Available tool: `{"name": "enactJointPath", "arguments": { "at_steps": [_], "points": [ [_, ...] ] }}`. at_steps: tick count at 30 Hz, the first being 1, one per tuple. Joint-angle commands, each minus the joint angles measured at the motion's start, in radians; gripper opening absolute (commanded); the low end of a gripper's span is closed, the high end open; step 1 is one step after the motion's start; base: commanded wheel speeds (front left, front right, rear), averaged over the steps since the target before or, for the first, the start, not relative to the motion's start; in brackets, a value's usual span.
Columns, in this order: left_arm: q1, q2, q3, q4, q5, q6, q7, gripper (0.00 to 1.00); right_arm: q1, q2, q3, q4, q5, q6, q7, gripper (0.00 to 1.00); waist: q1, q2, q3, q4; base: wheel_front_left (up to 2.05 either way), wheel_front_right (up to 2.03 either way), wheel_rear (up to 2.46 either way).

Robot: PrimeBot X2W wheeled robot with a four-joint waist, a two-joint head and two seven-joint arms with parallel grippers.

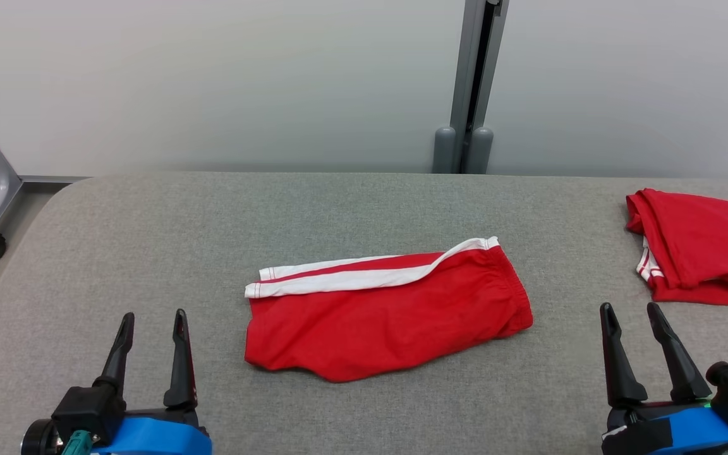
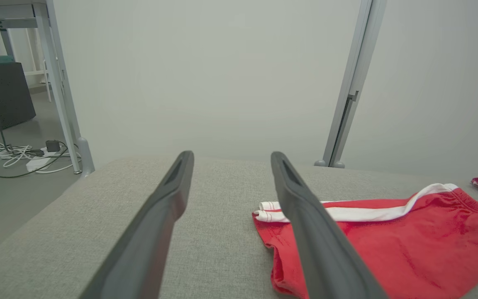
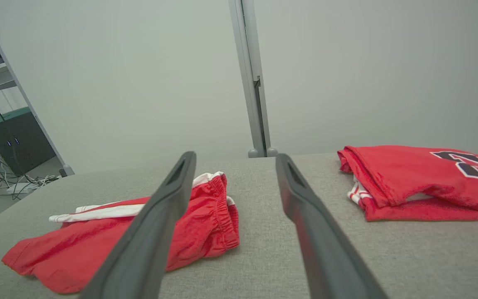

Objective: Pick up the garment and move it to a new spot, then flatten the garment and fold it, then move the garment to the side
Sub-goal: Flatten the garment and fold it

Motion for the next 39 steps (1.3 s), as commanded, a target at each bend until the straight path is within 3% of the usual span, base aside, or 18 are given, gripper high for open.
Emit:
{"name": "enactJointPath", "arguments": {
  "at_steps": [1, 16, 24, 34, 39],
  "points": [
    [0.013, -0.002, 0.005, -0.001, 0.012, -0.002, -0.002, 1.00, 0.018, -0.002, -0.004, -0.008, -0.005, 0.000, 0.004, 1.00, 0.0001, -0.0001, -0.001, -0.002, 0.00, 0.00, 0.00],
    [0.018, -0.030, 0.034, 0.012, 0.061, -0.028, -0.002, 1.00, 0.030, -0.002, -0.012, -0.012, -0.014, 0.000, 0.022, 1.00, 0.0001, -0.0001, 0.000, -0.013, 0.00, 0.00, 0.00],
    [-0.008, -0.054, 0.051, 0.018, 0.072, -0.046, -0.002, 1.00, -0.086, -0.002, 0.027, 0.042, -0.041, 0.000, 0.040, 1.00, 0.0001, -0.0001, 0.017, 0.005, 0.00, 0.00, 0.00],
    [-0.057, -0.095, 0.051, 0.029, 0.090, -0.078, -0.002, 1.00, -0.337, -0.002, 0.071, 0.257, -0.093, 0.000, 0.059, 1.00, 0.0001, -0.0001, 0.079, 0.078, 0.00, 0.00, 0.00],
    [-0.100, -0.123, 0.057, 0.036, 0.100, -0.101, -0.002, 1.00, -0.460, -0.002, 0.013, 0.507, -0.169, 0.000, 0.035, 1.00, 0.0001, -0.0001, 0.143, 0.133, 0.00, 0.00, 0.00]
  ]
}}
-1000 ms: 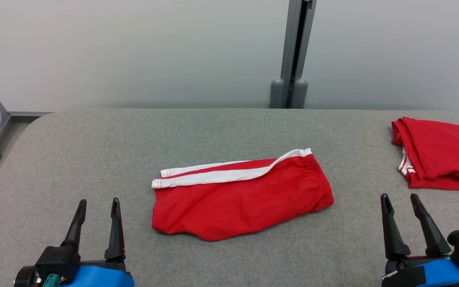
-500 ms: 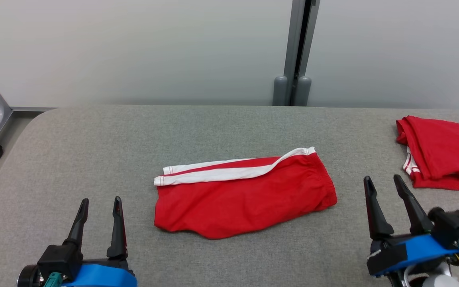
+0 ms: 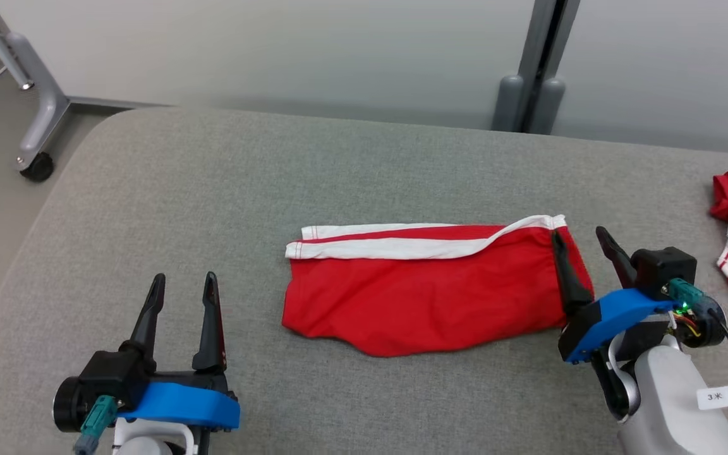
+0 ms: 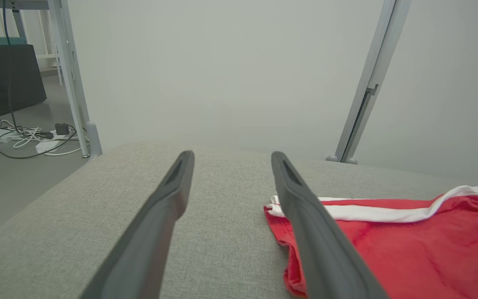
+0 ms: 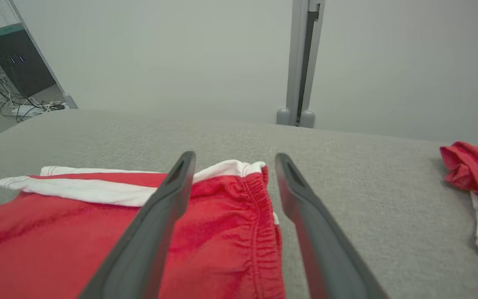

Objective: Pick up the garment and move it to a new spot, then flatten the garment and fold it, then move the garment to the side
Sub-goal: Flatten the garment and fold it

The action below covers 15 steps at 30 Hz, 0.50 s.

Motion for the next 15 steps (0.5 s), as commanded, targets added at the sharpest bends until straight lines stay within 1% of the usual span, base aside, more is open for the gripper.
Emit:
{"name": "enactJointPath", "arguments": {
  "at_steps": [1, 3, 4, 6, 7, 9, 12, 15],
  "points": [
    [-0.024, -0.004, 0.006, 0.003, 0.006, -0.007, -0.002, 1.00, -0.033, -0.002, -0.019, 0.059, -0.021, 0.000, -0.017, 1.00, -0.0001, 0.0000, 0.033, 0.029, 0.00, 0.00, 0.00],
    [-0.035, -0.011, 0.012, 0.006, 0.008, -0.011, -0.002, 1.00, -0.054, -0.002, -0.040, 0.125, -0.036, 0.000, -0.034, 1.00, -0.0001, 0.0000, 0.048, 0.040, 0.00, 0.00, 0.00],
    [-0.035, -0.011, 0.012, 0.006, 0.008, -0.011, -0.002, 1.00, -0.054, -0.002, -0.040, 0.125, -0.036, 0.000, -0.034, 1.00, -0.0001, 0.0000, 0.048, 0.040, 0.00, 0.00, 0.00],
    [-0.042, -0.017, 0.018, 0.012, 0.010, -0.017, -0.002, 1.00, -0.066, -0.002, -0.062, 0.195, -0.051, 0.000, -0.052, 1.00, -0.0001, 0.0000, 0.057, 0.046, 0.00, 0.00, 0.00],
    [-0.049, -0.022, 0.023, 0.017, 0.015, -0.020, -0.002, 1.00, -0.073, -0.003, -0.086, 0.260, -0.063, 0.000, -0.071, 1.00, -0.0001, 0.0000, 0.060, 0.052, 0.00, 0.00, 0.00],
    [-0.050, -0.025, 0.029, 0.021, 0.017, -0.024, -0.002, 1.00, -0.072, -0.002, -0.103, 0.311, -0.070, 0.000, -0.090, 1.00, -0.0001, 0.0000, 0.061, 0.055, 0.00, 0.00, 0.00],
    [-0.046, -0.029, 0.036, 0.024, 0.023, -0.028, -0.002, 1.00, -0.062, -0.003, -0.119, 0.374, -0.065, 0.000, -0.115, 1.00, -0.0001, 0.0000, 0.060, 0.055, 0.00, 0.00, 0.00],
    [-0.042, -0.033, 0.044, 0.027, 0.028, -0.032, -0.002, 1.00, -0.062, -0.003, -0.114, 0.428, -0.034, 0.000, -0.129, 1.00, -0.0001, 0.0000, 0.059, 0.050, 0.00, 0.00, 0.00]
  ]
}}
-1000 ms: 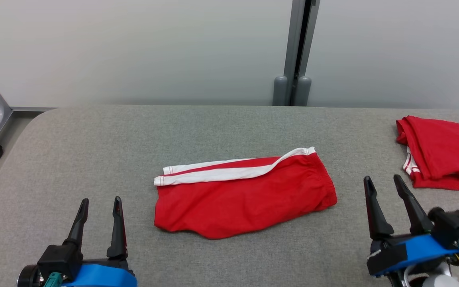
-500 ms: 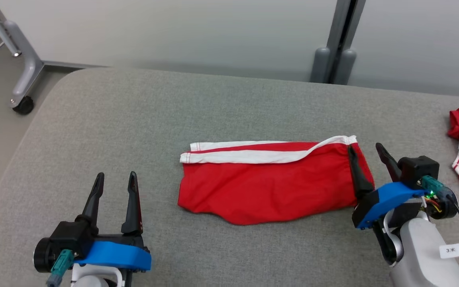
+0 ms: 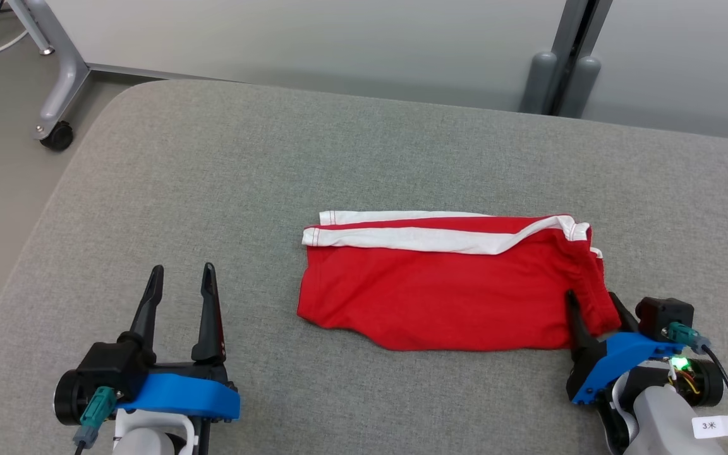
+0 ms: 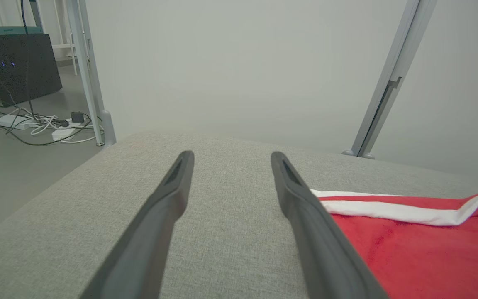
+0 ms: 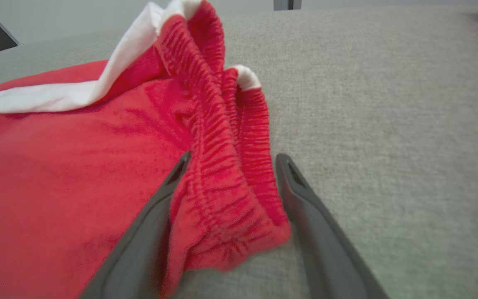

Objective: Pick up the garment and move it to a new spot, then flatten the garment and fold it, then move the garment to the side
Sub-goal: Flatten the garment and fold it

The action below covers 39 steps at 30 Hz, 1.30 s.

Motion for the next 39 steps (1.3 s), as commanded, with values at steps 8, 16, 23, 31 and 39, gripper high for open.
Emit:
{"name": "enactJointPath", "arguments": {
  "at_steps": [8, 16, 23, 31, 39],
  "points": [
    [-0.017, -0.009, 0.006, 0.014, 0.010, -0.014, -0.002, 1.00, -0.028, 0.003, 0.100, 0.083, 0.185, 0.000, -0.017, 0.00, -0.0002, 0.0000, -0.002, -0.010, 0.00, 0.00, 0.00],
    [0.015, -0.013, 0.026, 0.017, 0.021, -0.018, -0.002, 1.00, 0.012, -0.005, 0.049, -0.041, 0.172, 0.000, -0.023, 0.00, -0.0002, 0.0000, -0.031, -0.064, 0.00, 0.00, 0.00],
    [0.052, -0.015, 0.028, 0.019, 0.029, -0.020, -0.002, 1.00, 0.123, -0.102, -0.041, -0.134, 0.164, 0.000, 0.000, 0.00, -0.0002, 0.0000, -0.074, -0.104, 0.00, 0.00, 0.00],
    [0.068, -0.016, 0.023, 0.027, 0.027, -0.022, -0.002, 1.00, 0.185, -0.093, -0.042, -0.288, 0.181, 0.000, 0.101, 0.00, -0.0002, 0.0000, -0.096, -0.131, 0.00, 0.00, 0.00],
    [0.070, -0.017, 0.013, 0.038, 0.026, -0.023, -0.002, 1.00, 0.211, -0.023, 0.048, -0.482, 0.250, 0.000, 0.195, 0.00, -0.0002, 0.0000, -0.115, -0.135, 0.00, 0.00, 0.00]
  ]
}}
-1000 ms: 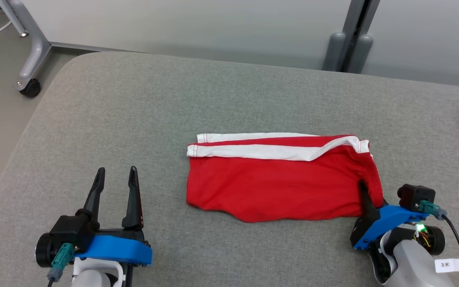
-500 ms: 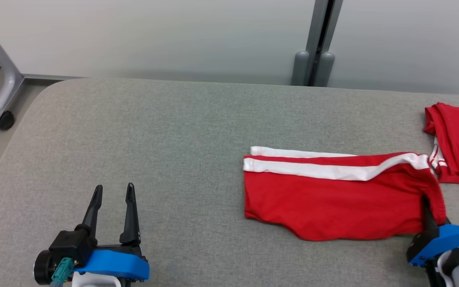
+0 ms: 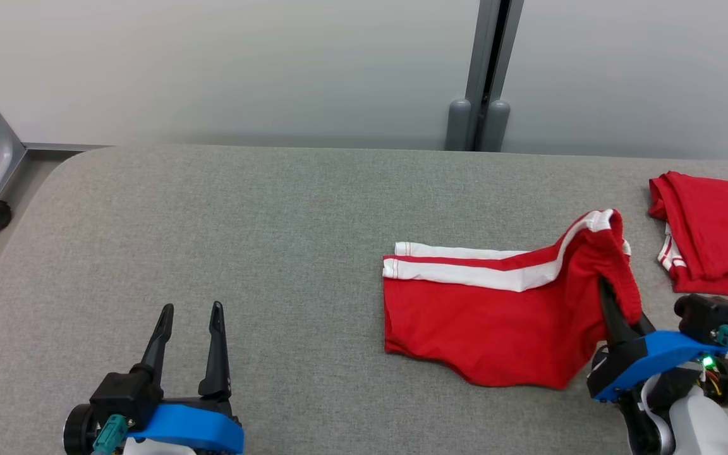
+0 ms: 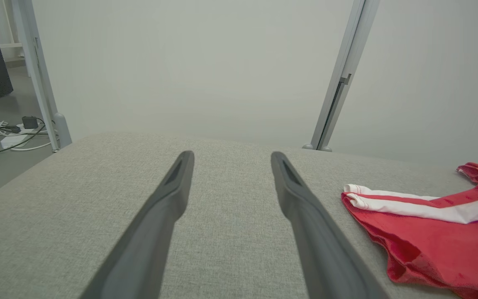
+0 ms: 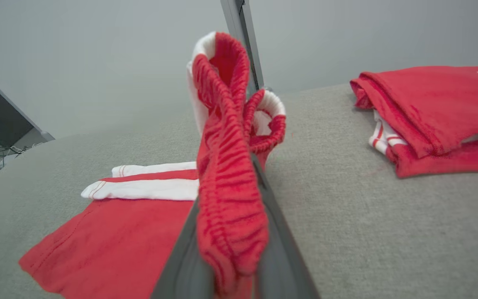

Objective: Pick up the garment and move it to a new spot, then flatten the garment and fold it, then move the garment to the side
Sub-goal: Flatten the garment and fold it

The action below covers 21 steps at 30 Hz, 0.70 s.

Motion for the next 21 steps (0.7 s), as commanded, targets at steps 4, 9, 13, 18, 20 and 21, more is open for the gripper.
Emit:
{"name": "enactJointPath", "arguments": {
  "at_steps": [4, 9, 13, 18, 20, 21],
  "points": [
    [-0.002, -0.002, -0.005, 0.000, -0.003, -0.002, -0.002, 1.00, -0.013, 0.019, 0.056, -0.078, 0.025, 0.000, 0.034, 0.00, 0.0000, 0.0000, 0.001, 0.004, 0.00, 0.00, 0.00],
    [-0.021, -0.002, -0.026, -0.003, -0.016, 0.001, -0.002, 1.00, -0.040, 0.023, 0.132, -0.102, 0.058, 0.000, 0.051, 0.00, 0.0000, 0.0000, 0.017, 0.027, 0.00, 0.00, 0.00],
    [-0.034, -0.002, -0.037, 0.000, -0.029, 0.007, -0.002, 1.00, -0.067, 0.022, 0.193, -0.070, 0.090, 0.000, 0.036, 0.00, 0.0000, 0.0000, 0.031, 0.051, 0.00, 0.00, 0.00],
    [-0.052, -0.002, -0.053, 0.003, -0.042, 0.009, -0.002, 1.00, -0.103, 0.022, 0.254, 0.012, 0.089, 0.000, 0.000, 0.00, 0.0000, 0.0000, 0.047, 0.080, 0.00, 0.00, 0.00],
    [-0.061, -0.002, -0.057, 0.002, -0.044, 0.011, -0.002, 1.00, -0.118, 0.022, 0.277, 0.048, 0.087, 0.000, -0.022, 0.00, 0.0000, 0.0000, 0.053, 0.091, 0.00, 0.00, 0.00],
    [-0.064, -0.002, -0.058, 0.002, -0.047, 0.012, -0.002, 1.00, -0.125, 0.022, 0.286, 0.065, 0.088, 0.000, -0.038, 0.00, 0.0000, 0.0000, 0.056, 0.095, 0.00, 0.00, 0.00]
  ]
}}
